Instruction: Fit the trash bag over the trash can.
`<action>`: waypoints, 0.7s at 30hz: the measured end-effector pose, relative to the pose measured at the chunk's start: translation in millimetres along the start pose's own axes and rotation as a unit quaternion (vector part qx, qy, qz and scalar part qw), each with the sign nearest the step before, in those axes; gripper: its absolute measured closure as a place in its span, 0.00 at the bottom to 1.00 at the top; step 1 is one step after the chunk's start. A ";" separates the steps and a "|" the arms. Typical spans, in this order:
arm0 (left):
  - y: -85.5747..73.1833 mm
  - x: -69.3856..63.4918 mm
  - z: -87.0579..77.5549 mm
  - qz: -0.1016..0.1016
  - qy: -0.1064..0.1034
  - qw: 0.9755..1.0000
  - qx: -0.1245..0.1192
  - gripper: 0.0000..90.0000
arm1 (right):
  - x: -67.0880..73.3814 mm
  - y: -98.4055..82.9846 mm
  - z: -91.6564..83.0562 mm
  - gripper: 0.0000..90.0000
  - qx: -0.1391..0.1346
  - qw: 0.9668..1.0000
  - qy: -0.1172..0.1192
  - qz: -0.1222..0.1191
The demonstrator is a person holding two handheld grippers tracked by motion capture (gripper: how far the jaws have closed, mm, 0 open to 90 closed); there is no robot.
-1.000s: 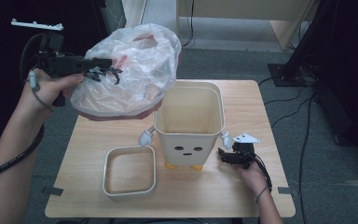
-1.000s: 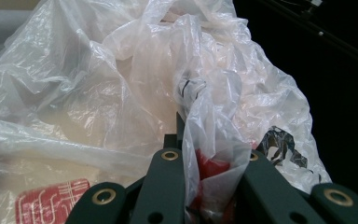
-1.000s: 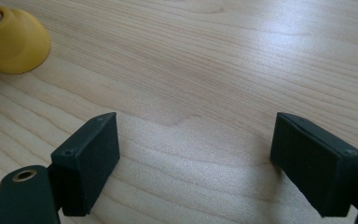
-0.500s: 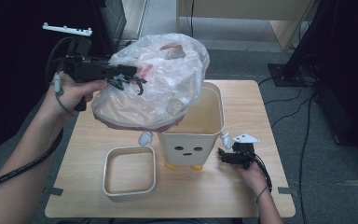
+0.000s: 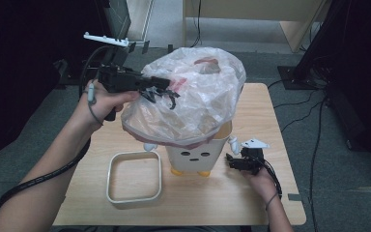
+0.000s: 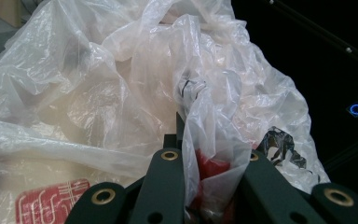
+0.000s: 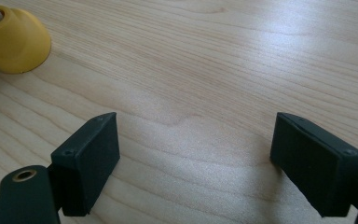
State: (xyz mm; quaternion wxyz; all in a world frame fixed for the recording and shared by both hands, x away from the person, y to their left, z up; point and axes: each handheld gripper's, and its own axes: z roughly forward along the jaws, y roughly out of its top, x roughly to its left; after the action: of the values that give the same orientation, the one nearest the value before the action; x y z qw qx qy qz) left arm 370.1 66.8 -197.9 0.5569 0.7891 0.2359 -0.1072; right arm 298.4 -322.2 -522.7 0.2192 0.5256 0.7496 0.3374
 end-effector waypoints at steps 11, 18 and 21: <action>-5.9 1.7 35.8 0.002 0.011 1.000 0.019 0.96 | 0.2 -0.1 -0.2 0.17 0.001 1.000 0.000 0.000; -9.4 0.1 51.8 0.024 0.037 0.998 0.039 0.94 | 0.2 -0.1 -0.2 0.17 0.001 1.000 0.000 0.000; -11.3 -2.1 58.4 0.040 0.053 0.996 0.053 0.92 | 0.2 -0.1 -0.2 0.17 0.001 1.000 0.000 0.000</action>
State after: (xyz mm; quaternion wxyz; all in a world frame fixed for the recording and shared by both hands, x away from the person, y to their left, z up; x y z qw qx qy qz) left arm 368.2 15.0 -227.2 0.5046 0.8312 0.2267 -0.0552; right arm 298.2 -322.0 -522.7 0.2186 0.5257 0.7498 0.3372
